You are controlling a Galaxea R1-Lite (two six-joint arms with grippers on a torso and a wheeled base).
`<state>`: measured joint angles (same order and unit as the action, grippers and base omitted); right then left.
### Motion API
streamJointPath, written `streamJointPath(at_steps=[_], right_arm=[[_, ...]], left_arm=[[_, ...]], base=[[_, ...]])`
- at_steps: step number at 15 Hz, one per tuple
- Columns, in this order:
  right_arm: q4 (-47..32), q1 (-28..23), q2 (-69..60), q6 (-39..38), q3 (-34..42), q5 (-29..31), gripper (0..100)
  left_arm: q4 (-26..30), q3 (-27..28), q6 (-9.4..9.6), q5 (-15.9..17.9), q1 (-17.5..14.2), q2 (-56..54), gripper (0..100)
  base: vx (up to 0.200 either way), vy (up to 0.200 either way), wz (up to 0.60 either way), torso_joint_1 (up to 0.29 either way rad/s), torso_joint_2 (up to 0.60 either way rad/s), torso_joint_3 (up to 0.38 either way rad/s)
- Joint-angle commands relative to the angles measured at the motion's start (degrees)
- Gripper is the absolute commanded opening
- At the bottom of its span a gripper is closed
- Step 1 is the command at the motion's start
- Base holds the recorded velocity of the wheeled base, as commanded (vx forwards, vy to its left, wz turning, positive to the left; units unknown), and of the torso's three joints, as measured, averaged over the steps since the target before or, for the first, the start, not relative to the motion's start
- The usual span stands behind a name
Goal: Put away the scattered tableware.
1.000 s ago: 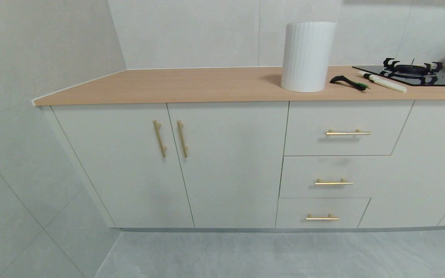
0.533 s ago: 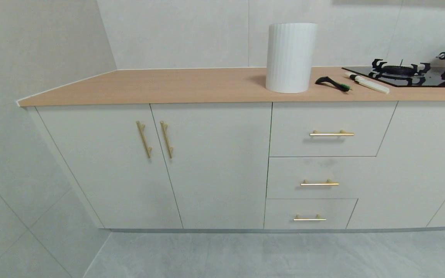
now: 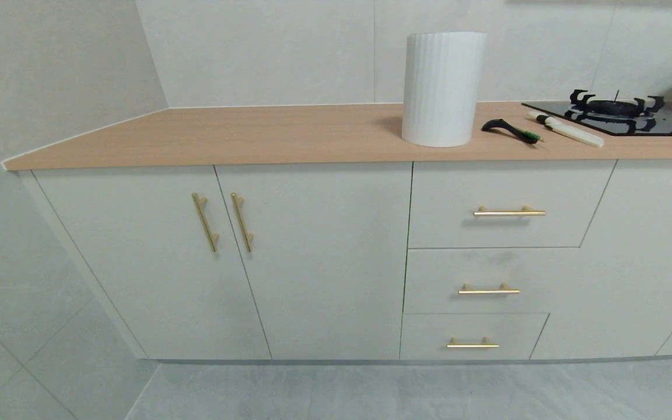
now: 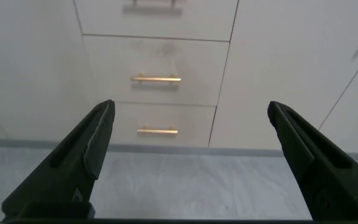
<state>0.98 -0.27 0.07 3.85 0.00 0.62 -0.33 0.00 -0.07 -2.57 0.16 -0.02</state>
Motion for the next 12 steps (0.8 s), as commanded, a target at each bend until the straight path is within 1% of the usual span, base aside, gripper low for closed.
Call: streamJointPath(at_steps=[1, 3, 12], right_arm=[[0.0, 0.0, 0.1, 0.0, 0.0, 0.0, 100], [0.1, 0.0, 0.1, 0.0, 0.0, 0.0, 100], [0.1, 0.0, 0.1, 0.1, 0.0, 0.0, 100]], left_arm=[[0.0, 0.0, -0.01, -0.1, 0.0, 0.0, 100], [0.0, 0.0, -0.01, -0.1, 0.0, 0.0, 100], [0.0, 0.0, -0.28, -0.2, 0.0, 0.0, 100]], base=[[0.200, 0.000, 0.00, 0.007, 0.01, 0.002], [0.200, 0.000, 0.00, 0.000, 0.00, -0.002], [0.000, 0.000, 0.00, 0.000, 0.00, 0.000]])
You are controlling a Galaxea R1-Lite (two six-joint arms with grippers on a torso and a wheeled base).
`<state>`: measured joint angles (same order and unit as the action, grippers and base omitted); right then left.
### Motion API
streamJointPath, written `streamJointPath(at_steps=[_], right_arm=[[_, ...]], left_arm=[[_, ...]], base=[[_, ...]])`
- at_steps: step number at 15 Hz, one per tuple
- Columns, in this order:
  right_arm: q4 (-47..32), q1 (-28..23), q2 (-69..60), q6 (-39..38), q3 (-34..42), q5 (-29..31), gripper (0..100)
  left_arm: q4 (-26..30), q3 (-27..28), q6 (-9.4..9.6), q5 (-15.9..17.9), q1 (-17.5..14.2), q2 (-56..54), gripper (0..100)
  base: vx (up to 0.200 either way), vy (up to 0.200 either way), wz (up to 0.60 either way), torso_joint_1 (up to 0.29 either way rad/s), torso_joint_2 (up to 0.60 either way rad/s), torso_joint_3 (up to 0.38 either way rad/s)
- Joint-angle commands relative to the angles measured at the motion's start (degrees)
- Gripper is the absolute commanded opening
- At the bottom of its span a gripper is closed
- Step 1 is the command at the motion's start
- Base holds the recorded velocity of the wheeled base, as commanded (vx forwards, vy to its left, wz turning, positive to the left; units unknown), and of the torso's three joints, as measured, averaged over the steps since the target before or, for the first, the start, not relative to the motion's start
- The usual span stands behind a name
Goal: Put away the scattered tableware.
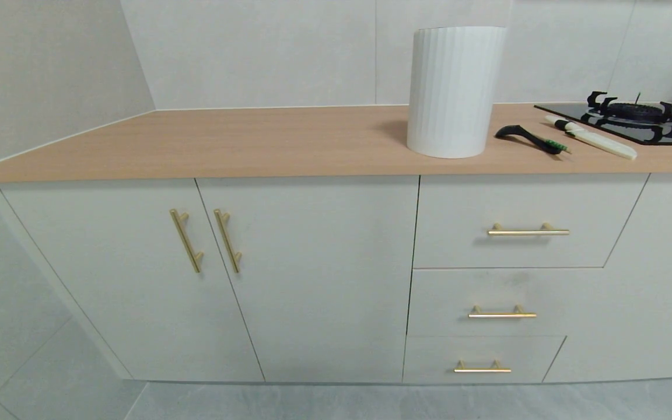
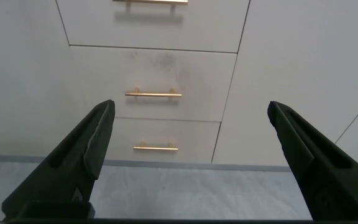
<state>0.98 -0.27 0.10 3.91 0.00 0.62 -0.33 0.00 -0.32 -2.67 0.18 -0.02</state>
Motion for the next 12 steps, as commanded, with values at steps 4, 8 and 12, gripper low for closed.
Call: streamJointPath(at_steps=[4, 8, 12], right_arm=[[1.0, 0.2, 0.5, 0.2, -4.0, -0.7, 100], [-3.3, 2.0, 19.8, 0.5, -15.3, -7.3, 100], [-3.2, 2.8, 47.3, 0.7, -25.1, -9.2, 100]], left_arm=[[0.0, 0.0, -0.03, -0.1, 0.0, 0.0, 100], [0.0, 0.0, -0.03, -0.1, 0.0, 0.0, 100], [0.0, 0.0, -0.03, -0.1, 0.0, 0.0, 100]], base=[[0.000, 0.000, 0.00, 0.000, 0.00, 0.000], [0.000, 0.000, 0.00, 0.000, 0.00, 0.000], [0.000, 0.000, 0.00, 0.000, 0.00, 0.000]])
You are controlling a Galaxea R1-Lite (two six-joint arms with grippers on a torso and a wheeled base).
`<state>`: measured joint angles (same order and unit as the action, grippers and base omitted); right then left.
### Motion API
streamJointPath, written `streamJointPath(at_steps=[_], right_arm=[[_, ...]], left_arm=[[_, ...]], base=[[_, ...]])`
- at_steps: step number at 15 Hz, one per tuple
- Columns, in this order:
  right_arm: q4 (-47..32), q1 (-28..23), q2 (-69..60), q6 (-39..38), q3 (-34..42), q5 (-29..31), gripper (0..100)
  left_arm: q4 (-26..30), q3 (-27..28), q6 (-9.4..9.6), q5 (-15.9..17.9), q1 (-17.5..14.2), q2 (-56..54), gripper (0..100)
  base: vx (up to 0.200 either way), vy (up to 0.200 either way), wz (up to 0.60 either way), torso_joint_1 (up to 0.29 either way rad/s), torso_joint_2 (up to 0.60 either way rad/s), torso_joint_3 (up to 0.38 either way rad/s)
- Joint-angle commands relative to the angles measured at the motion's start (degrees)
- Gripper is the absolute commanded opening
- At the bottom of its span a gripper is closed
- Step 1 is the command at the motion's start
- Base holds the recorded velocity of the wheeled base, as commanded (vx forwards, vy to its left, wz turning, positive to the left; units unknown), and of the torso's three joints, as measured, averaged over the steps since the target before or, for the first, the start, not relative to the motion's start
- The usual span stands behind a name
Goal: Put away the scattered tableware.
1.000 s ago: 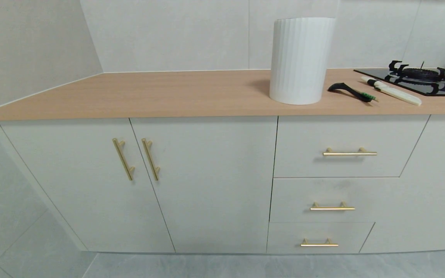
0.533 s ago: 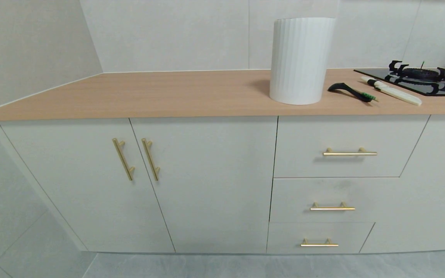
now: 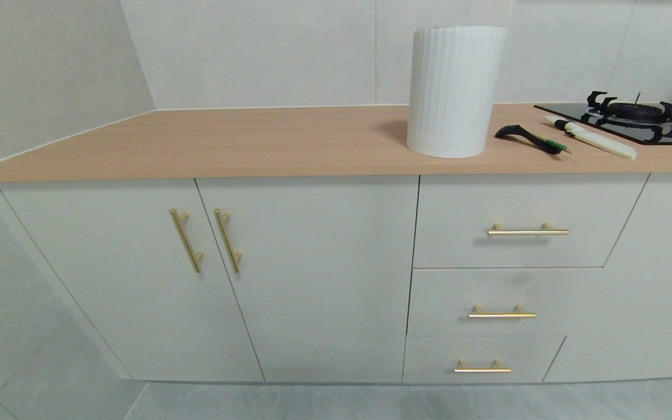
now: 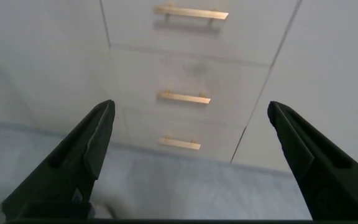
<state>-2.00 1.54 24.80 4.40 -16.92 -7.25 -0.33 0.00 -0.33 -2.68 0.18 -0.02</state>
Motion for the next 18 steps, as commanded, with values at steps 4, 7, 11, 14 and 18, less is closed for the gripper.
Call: streamJointPath(at_steps=[4, 7, 11, 14, 18], right_arm=[[0.8, 4.7, 44.2, 0.0, -16.7, -1.3, 100], [5.4, 5.3, 58.9, -0.1, -21.4, -1.2, 100], [12.4, 5.2, 71.6, -0.9, -24.9, -1.2, 100], [19.3, 4.8, 80.7, -2.8, -24.8, 1.4, 100], [36.0, 4.6, 94.3, -3.8, -24.8, 8.8, 100]], left_arm=[[0.0, 0.0, -0.02, 0.0, 0.0, 0.0, 100], [0.0, 0.0, -0.02, 0.0, 0.0, 0.0, 100], [0.0, 0.0, -0.02, 0.0, 0.0, 0.0, 100], [0.0, 0.0, -0.11, 0.0, 0.0, 0.0, 100], [0.0, 0.0, -0.11, 0.0, 0.0, 0.0, 100]], base=[[0.000, 0.000, 0.00, 0.000, 0.00, 0.000], [0.000, 0.000, 0.00, 0.000, 0.00, 0.000], [0.000, 0.000, 0.00, 0.000, 0.00, 0.000], [0.000, 0.000, 0.00, 0.000, 0.00, 0.000], [0.000, 0.000, 0.00, 0.000, 0.00, 0.000]])
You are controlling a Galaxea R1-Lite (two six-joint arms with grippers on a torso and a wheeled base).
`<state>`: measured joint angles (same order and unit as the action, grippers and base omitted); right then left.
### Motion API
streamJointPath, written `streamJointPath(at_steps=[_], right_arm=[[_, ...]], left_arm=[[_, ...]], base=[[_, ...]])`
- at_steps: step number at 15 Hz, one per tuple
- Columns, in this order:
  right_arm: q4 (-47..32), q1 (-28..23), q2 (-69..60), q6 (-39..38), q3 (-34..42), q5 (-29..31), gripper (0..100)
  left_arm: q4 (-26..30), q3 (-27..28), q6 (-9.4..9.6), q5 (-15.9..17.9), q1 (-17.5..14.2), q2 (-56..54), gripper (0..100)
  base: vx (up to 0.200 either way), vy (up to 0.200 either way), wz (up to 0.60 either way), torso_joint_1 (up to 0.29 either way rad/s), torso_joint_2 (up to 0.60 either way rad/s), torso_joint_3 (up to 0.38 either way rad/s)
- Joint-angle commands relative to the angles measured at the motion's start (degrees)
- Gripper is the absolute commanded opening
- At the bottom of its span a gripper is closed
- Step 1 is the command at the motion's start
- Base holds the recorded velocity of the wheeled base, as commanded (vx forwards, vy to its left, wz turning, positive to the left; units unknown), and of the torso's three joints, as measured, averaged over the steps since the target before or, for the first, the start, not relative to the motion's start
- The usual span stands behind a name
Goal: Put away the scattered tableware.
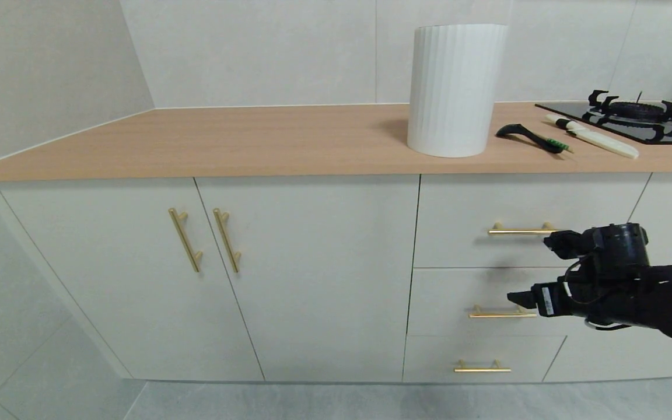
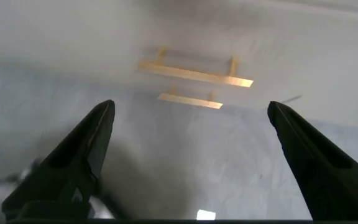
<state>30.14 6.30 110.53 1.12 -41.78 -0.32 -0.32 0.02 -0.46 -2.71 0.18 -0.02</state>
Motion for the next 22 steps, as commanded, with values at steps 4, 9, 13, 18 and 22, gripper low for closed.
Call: streamJointPath(at_steps=[4, 9, 13, 18, 22], right_arm=[[11.5, -0.7, 14.4, -3.7, -0.5, 2.3, 100], [20.9, -0.9, 20.2, -4.4, -1.6, 4.2, 100], [22.2, -0.8, 24.1, -4.3, -4.7, 7.0, 100], [23.0, -0.9, 27.3, -4.1, -6.6, 9.5, 100], [21.5, -1.0, 27.9, -2.5, -6.1, 9.5, 100]], left_arm=[[0.0, 0.0, -0.06, 0.0, 0.0, 0.0, 100], [0.0, 0.0, -0.06, 0.0, 0.0, 0.0, 100], [0.0, 0.0, 0.02, 0.0, 0.0, 0.0, 100], [0.0, 0.0, -0.06, 0.0, 0.0, 0.0, 100], [0.0, 0.0, -0.06, 0.0, 0.0, 0.0, 100]], base=[[0.000, 0.000, 0.00, 0.000, 0.00, 0.000], [0.000, 0.000, 0.00, 0.000, 0.00, 0.000], [0.000, 0.000, 0.00, 0.000, 0.00, 0.000], [0.000, 0.000, 0.00, 0.000, 0.00, 0.000], [0.000, 0.000, 0.00, 0.000, 0.00, 0.000]])
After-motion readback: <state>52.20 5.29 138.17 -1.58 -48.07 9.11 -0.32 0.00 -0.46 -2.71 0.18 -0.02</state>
